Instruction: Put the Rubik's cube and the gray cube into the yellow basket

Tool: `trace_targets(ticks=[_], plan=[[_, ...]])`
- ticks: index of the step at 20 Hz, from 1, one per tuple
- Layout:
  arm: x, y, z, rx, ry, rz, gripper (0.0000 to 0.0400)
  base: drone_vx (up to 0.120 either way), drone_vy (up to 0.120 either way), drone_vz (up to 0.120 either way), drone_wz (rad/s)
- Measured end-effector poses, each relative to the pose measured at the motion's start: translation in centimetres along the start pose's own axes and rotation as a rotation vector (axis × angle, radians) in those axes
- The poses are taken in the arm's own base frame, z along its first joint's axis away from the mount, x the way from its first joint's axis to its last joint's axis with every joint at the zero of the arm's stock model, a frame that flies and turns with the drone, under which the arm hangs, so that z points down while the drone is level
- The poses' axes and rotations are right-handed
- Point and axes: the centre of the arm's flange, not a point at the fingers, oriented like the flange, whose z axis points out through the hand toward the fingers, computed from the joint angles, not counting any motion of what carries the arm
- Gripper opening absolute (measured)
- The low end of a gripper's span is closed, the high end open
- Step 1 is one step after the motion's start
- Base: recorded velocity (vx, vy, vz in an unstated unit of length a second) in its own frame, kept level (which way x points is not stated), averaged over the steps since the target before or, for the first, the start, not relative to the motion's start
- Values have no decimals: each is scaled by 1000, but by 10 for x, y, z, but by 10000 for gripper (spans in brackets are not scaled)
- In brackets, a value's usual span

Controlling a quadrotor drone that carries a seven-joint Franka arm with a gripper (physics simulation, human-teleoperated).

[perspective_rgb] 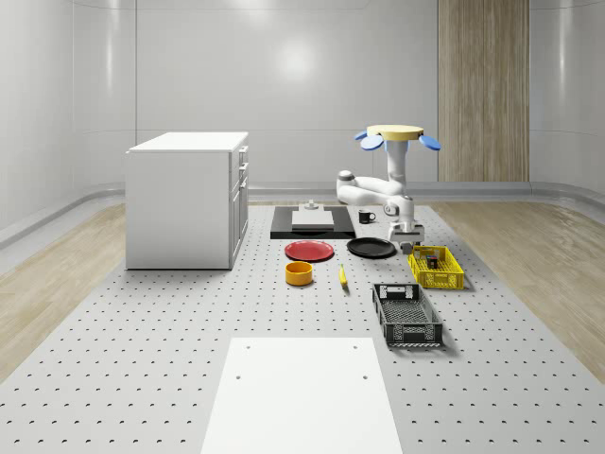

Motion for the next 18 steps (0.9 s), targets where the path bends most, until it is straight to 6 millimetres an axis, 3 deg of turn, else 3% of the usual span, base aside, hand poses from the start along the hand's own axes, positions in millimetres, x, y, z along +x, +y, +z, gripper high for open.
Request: trace_targets(ticks=[9,13,18], plan=[[0,0,0,0,0,0,251,0,120,0,0],[0,0,0,0,0,0,251,80,120,0,0],[0,0,0,0,0,0,251,0,120,-24,0]])
